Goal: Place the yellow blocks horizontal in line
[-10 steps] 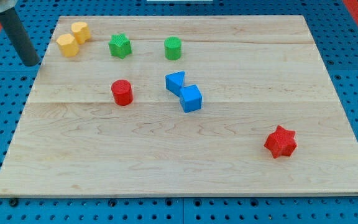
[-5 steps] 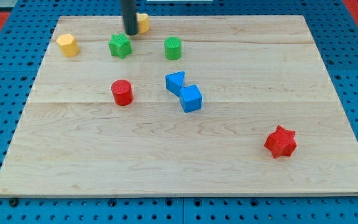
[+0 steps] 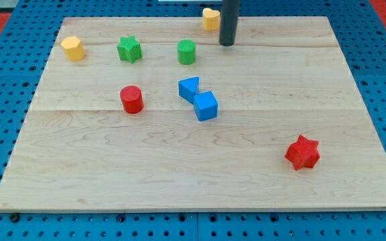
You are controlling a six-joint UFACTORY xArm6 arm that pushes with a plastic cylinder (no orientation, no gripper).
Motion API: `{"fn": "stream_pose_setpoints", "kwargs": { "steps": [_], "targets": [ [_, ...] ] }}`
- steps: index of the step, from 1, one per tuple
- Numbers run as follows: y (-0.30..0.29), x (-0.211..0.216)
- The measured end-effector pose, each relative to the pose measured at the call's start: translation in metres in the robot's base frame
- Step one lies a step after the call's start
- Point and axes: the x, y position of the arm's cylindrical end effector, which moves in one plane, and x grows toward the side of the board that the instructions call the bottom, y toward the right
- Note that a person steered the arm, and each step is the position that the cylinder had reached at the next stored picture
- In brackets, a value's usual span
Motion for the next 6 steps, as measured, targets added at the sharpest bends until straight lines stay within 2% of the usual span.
{"fn": "stream_pose_setpoints", "kwargs": {
  "steps": [1, 2, 3, 4, 5, 6],
  "targets": [
    [-0.118, -0.014],
    [-0.120, -0.085],
    [-0.112, -0.091],
    [-0.040, -0.090],
    [-0.027, -0.089],
    [0.022, -0.059]
  ]
}}
